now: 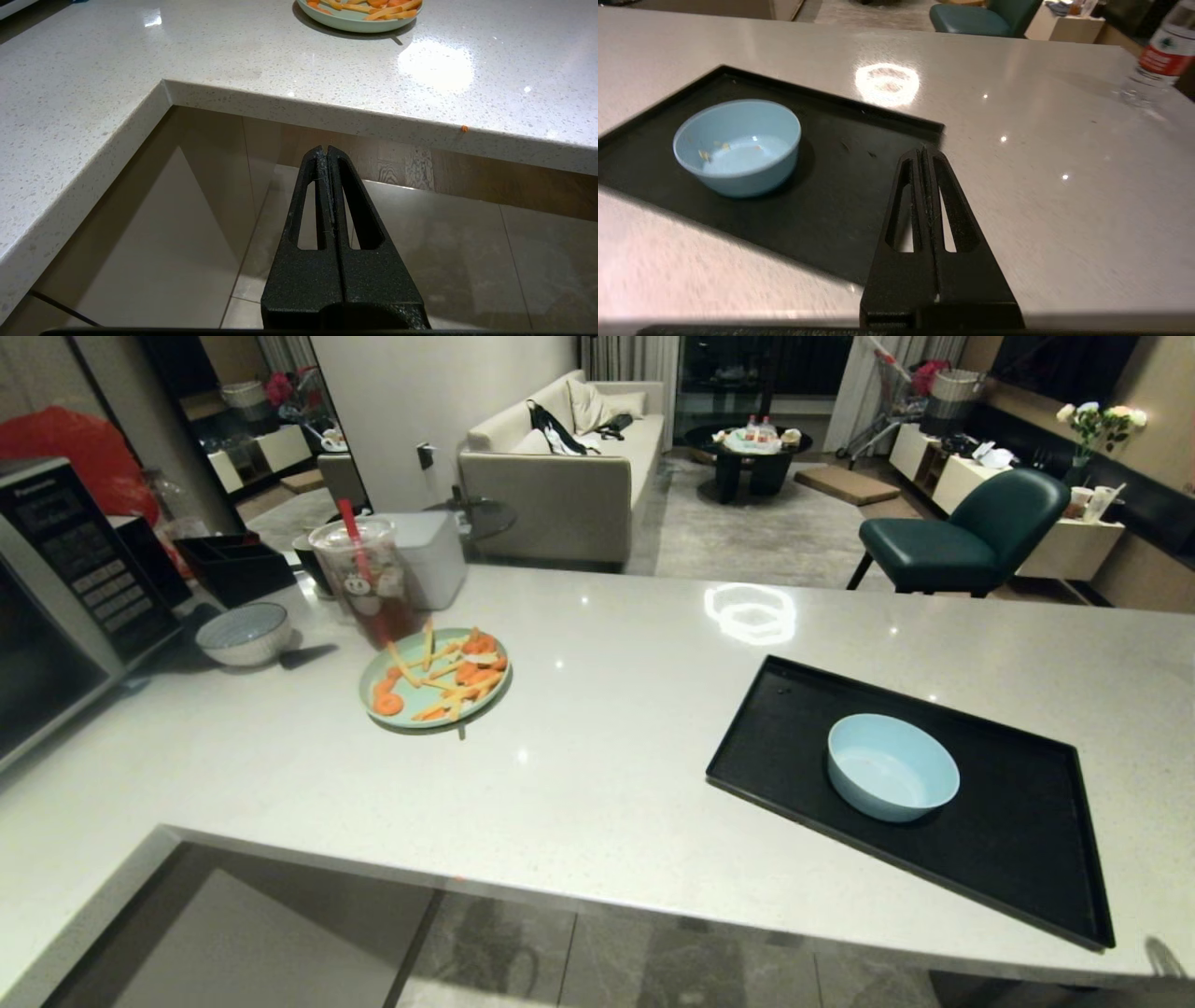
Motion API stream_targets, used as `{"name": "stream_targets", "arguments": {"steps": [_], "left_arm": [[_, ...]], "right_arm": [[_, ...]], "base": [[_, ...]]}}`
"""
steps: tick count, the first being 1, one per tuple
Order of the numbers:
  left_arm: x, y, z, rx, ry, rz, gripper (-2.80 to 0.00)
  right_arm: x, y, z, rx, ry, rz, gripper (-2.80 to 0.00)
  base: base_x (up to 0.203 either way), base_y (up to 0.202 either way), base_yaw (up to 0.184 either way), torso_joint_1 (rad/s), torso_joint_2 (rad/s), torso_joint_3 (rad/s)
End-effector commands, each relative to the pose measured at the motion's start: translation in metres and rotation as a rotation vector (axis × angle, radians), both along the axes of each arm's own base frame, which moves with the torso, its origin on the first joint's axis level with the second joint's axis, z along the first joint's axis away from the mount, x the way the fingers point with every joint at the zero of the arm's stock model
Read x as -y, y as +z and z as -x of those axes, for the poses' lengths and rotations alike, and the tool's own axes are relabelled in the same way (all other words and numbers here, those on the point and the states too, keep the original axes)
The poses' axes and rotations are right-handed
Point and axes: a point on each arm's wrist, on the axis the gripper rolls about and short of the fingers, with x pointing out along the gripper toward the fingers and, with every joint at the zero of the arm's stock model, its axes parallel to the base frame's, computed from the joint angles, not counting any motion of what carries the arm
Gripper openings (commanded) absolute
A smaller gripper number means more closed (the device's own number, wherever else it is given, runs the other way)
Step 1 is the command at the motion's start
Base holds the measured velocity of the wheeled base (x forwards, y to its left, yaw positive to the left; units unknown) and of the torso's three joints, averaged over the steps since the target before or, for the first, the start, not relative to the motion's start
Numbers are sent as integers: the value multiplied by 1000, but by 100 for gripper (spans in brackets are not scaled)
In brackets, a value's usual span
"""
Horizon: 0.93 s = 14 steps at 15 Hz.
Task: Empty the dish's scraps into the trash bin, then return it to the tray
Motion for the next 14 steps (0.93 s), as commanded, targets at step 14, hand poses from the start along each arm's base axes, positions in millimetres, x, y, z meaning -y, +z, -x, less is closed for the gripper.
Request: {"name": "stream_targets", "arguments": {"steps": [14], "left_arm": [[0, 0, 0, 0, 1, 1, -280]], "right_arm": [[-3, -64, 40, -320, 319, -7, -280]], "base": [[0, 0, 0, 0, 0, 0]]}}
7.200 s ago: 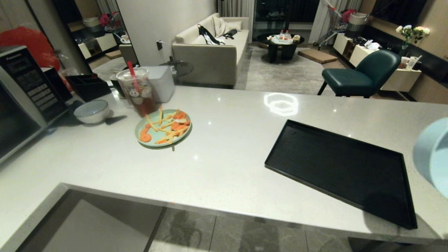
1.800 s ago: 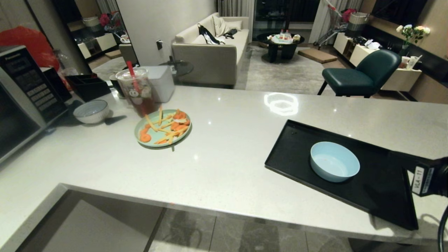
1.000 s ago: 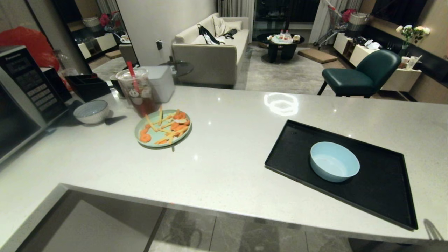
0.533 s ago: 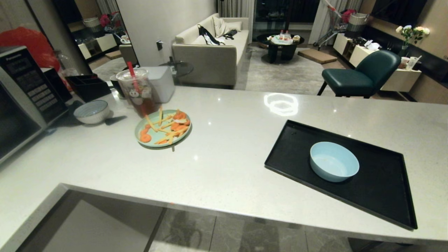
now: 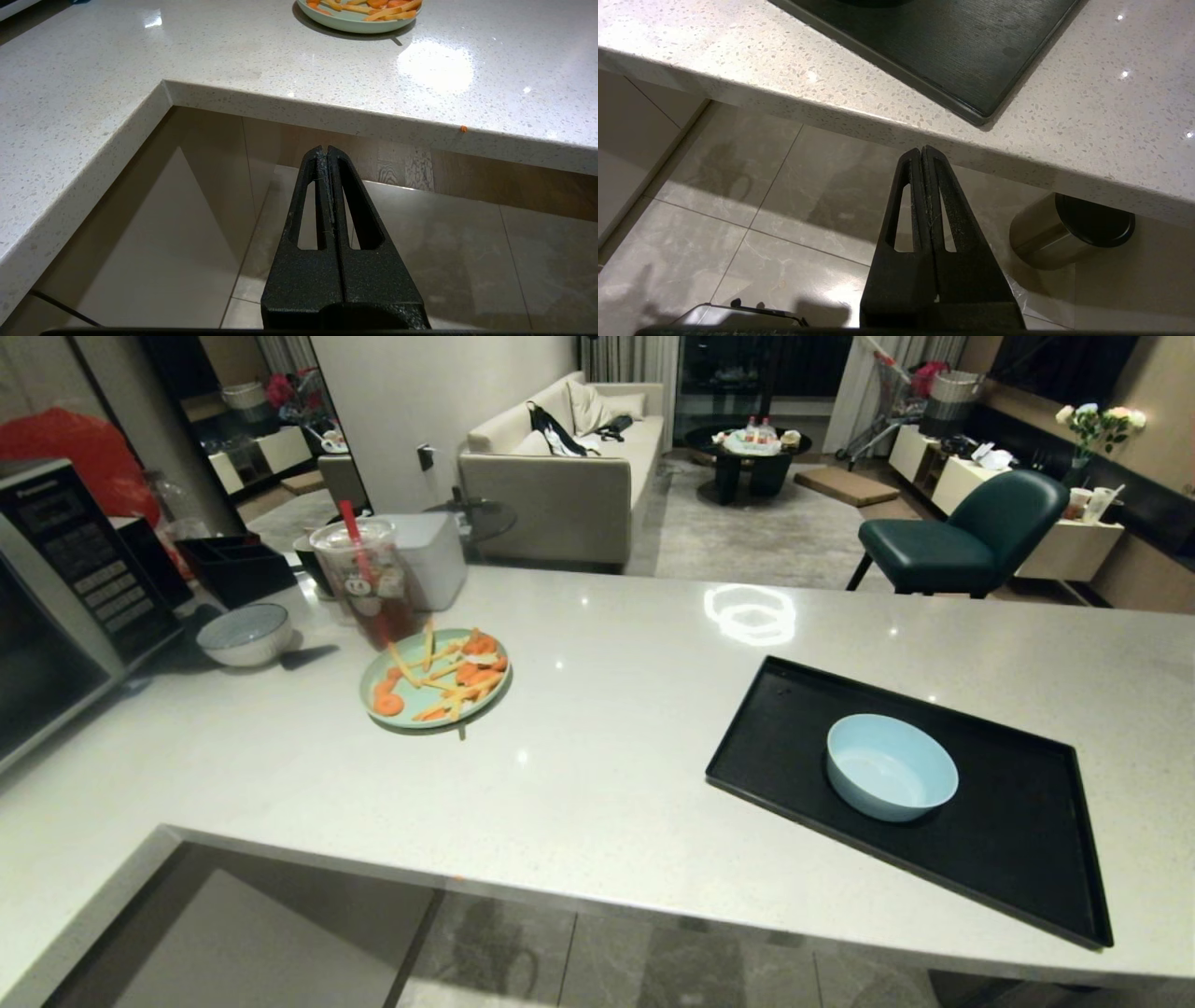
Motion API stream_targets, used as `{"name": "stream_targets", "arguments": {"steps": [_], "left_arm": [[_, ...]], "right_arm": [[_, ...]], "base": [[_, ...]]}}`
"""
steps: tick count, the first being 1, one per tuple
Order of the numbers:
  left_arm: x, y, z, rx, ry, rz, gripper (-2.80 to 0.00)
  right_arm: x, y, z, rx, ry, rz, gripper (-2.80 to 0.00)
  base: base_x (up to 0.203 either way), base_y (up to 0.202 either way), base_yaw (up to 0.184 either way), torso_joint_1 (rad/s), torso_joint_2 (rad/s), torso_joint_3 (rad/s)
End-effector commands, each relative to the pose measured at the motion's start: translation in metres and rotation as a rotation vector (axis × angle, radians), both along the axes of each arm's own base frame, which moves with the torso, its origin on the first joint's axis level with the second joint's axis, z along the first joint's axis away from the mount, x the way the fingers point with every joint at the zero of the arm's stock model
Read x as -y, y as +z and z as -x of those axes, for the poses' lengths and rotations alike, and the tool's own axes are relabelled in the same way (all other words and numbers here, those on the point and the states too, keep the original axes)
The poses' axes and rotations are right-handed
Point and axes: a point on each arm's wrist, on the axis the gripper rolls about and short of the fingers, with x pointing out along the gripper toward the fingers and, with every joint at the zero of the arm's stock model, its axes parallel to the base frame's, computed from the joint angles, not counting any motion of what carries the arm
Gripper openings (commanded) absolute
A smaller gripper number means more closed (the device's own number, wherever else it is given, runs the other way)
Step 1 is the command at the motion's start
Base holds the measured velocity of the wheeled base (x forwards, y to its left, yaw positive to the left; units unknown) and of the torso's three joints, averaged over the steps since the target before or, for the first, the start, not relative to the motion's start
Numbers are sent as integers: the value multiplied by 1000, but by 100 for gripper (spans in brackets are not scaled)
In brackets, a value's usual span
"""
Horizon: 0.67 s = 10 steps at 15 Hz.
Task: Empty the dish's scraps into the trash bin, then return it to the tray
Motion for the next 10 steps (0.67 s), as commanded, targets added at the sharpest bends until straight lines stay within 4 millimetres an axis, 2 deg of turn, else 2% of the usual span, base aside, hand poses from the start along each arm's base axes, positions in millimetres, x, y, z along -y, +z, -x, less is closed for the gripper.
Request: {"name": "stream_targets", "arguments": {"steps": [1, 7, 10], "left_arm": [[0, 0, 0, 0, 1, 0, -280], [0, 0, 0, 0, 0, 1, -280], [0, 0, 0, 1, 1, 1, -280]], "right_arm": [[0, 0, 0, -4, 1, -2, -280], [0, 0, -2, -20, -7, -3, -280], [0, 0, -6, -68, -135, -9, -280]], "base": [[0, 0, 0, 0, 0, 0], [0, 0, 0, 0, 0, 0], [0, 0, 0, 0, 0, 0]]}}
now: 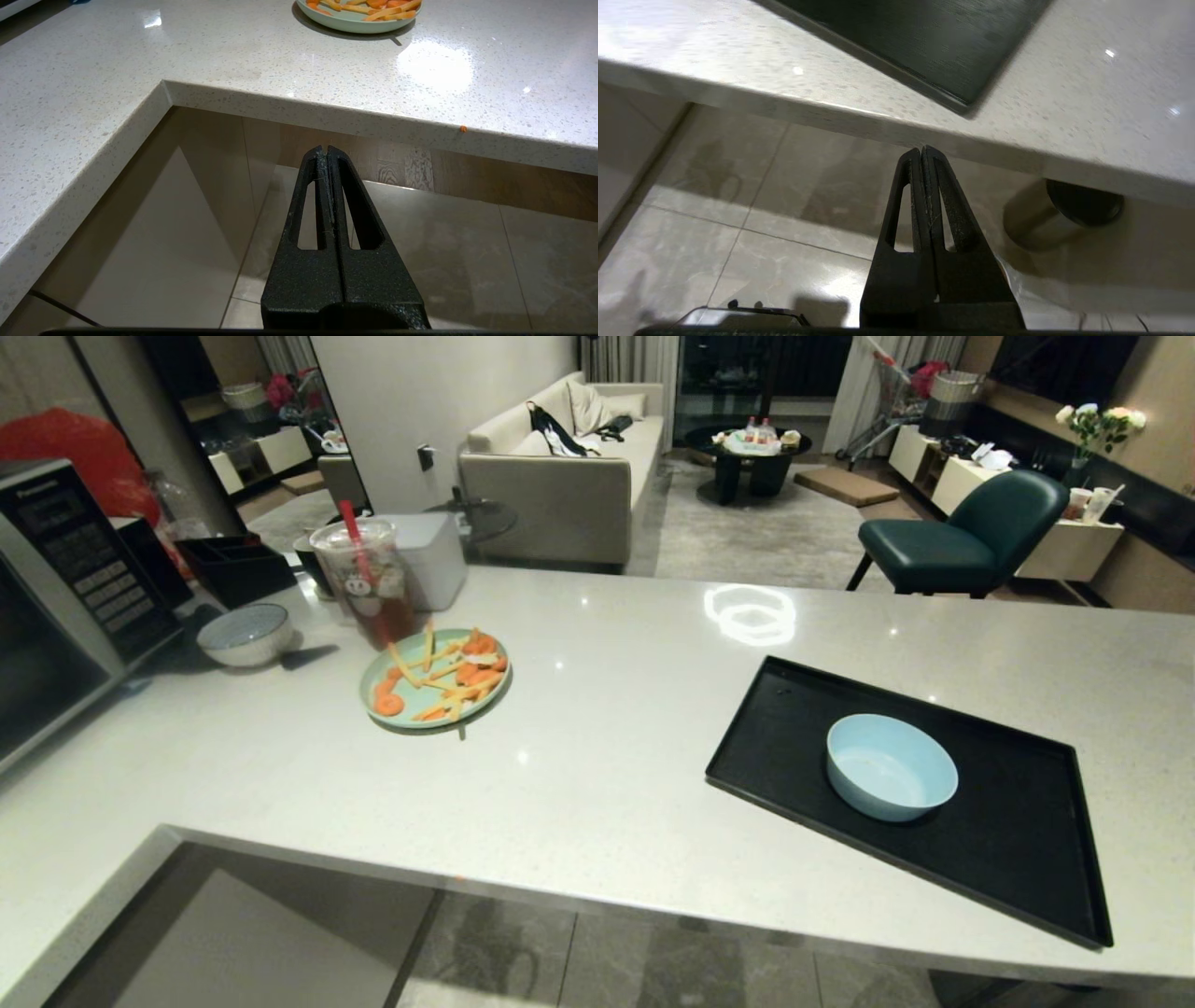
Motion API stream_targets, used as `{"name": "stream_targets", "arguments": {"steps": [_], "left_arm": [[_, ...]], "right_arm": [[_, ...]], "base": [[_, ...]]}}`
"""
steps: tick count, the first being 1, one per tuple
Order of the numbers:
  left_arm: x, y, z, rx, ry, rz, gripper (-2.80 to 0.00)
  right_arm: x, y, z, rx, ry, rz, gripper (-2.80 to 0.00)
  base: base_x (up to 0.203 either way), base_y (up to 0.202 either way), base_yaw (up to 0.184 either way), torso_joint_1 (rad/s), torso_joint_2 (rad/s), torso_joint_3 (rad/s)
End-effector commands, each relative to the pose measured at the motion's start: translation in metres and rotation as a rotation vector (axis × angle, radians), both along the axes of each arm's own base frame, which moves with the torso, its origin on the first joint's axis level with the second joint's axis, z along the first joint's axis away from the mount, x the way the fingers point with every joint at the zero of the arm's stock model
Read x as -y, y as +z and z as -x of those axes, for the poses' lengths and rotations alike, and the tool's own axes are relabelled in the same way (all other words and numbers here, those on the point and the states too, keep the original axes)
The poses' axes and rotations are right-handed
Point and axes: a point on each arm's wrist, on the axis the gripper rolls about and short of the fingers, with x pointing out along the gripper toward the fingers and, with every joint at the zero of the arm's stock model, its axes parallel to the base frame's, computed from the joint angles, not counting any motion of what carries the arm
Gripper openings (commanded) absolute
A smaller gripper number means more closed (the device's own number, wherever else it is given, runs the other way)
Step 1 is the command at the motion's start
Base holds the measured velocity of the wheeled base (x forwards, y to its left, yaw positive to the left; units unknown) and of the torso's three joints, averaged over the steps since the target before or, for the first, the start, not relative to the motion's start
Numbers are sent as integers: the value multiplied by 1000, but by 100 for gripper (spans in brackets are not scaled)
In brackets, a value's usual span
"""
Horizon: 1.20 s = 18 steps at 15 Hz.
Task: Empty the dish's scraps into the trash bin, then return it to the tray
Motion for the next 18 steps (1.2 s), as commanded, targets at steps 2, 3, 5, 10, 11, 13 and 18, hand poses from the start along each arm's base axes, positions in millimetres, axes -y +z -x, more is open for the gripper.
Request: {"name": "stream_targets", "arguments": {"steps": [2, 3, 5, 10, 11, 13, 18], "left_arm": [[0, 0, 0, -1, 1, 1, -280], [0, 0, 0, -1, 0, 1, -280], [0, 0, 0, -1, 2, 1, -280], [0, 0, 0, -1, 2, 1, -280], [0, 0, 0, -1, 0, 0, -280], [0, 0, 0, -1, 0, 1, -280], [0, 0, 0, -1, 2, 1, -280]], "right_arm": [[0, 0, 0, 0, -138, 0, -280], [0, 0, 2, 28, -146, -1, -280], [0, 0, 2, 24, -156, -24, -280], [0, 0, 8, 93, -25, -60, -280], [0, -1, 11, 122, -18, -61, -280], [0, -1, 17, 197, -21, -63, -280], [0, -3, 26, 306, -25, -66, -280]], "base": [[0, 0, 0, 0, 0, 0], [0, 0, 0, 0, 0, 0], [0, 0, 0, 0, 0, 0], [0, 0, 0, 0, 0, 0], [0, 0, 0, 0, 0, 0], [0, 0, 0, 0, 0, 0], [0, 0, 0, 0, 0, 0]]}}
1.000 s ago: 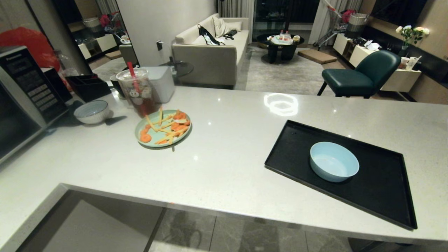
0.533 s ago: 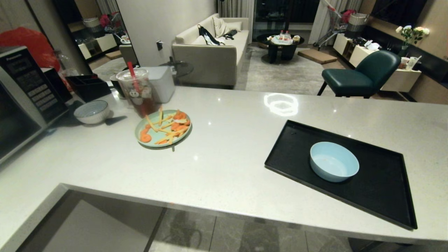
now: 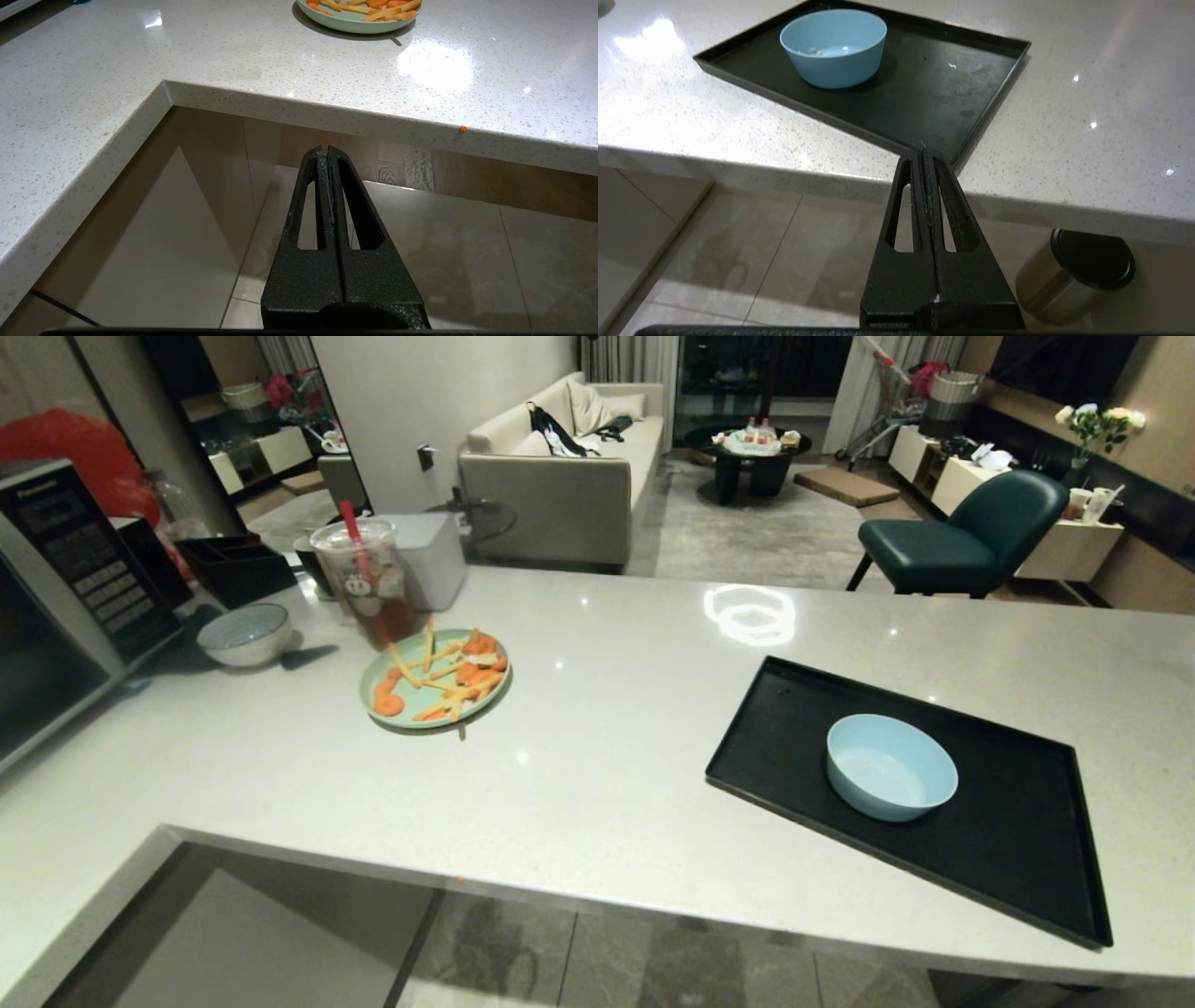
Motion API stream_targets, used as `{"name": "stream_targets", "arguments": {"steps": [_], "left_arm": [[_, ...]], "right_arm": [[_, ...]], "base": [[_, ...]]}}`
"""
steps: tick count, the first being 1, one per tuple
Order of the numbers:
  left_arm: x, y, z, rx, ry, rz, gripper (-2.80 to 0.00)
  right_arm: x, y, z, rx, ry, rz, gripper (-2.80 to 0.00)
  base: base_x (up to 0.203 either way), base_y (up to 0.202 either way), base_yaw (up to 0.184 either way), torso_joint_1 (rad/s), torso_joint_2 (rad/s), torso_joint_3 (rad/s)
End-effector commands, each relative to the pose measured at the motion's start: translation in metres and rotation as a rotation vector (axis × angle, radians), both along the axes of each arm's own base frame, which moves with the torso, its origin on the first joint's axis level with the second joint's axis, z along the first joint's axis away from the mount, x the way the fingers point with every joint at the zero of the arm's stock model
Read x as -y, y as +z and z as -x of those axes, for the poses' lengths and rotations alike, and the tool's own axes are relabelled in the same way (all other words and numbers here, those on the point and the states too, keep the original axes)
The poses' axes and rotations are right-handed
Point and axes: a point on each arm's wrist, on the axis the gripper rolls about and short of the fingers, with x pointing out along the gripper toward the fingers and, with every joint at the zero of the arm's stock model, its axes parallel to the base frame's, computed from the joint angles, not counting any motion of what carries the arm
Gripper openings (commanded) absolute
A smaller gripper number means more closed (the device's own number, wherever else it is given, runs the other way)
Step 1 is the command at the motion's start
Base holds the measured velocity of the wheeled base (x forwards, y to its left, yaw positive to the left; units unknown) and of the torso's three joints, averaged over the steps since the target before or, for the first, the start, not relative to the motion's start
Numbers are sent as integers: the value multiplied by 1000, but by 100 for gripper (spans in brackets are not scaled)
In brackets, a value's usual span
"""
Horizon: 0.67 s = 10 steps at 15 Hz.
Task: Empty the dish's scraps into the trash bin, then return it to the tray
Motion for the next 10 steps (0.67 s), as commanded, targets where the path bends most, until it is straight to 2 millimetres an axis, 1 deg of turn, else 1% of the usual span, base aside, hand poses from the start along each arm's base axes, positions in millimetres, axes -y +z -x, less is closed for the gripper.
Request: {"name": "stream_targets", "arguments": {"steps": [1, 10], "left_arm": [[0, 0, 0, -1, -1, 1, -280], [0, 0, 0, -1, 0, 1, -280]], "right_arm": [[0, -1, 3, 33, 0, 0, -280], [0, -1, 3, 33, 0, 0, -280]], "base": [[0, 0, 0, 0, 0, 0], [0, 0, 0, 0, 0, 0]]}}
